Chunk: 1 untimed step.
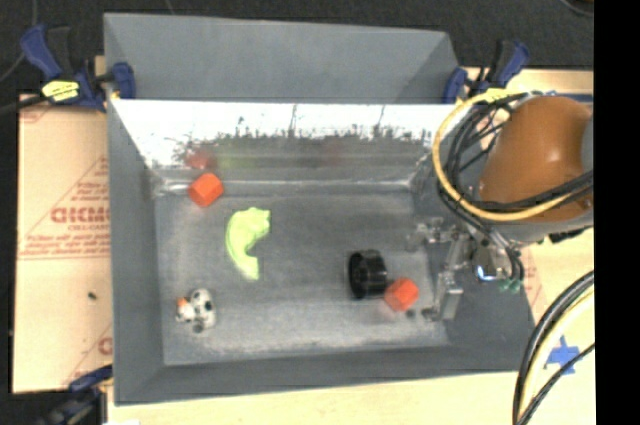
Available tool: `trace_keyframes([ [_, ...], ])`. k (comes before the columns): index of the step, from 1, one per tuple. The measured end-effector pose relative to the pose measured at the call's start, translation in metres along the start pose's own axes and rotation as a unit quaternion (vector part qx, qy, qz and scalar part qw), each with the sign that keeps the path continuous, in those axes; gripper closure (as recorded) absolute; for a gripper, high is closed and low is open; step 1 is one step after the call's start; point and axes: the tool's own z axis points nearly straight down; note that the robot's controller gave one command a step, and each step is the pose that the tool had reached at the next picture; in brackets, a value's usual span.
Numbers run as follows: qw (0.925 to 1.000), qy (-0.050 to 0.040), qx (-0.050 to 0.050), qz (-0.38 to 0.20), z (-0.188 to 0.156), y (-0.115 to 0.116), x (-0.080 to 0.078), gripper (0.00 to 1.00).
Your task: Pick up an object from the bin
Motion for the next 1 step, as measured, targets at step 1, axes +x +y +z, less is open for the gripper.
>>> trace_keyframes([
  [1, 1.0000, -0.0040, 0.001, -0.002, -0.0045, 0.0005, -0.0016, 0.00],
])
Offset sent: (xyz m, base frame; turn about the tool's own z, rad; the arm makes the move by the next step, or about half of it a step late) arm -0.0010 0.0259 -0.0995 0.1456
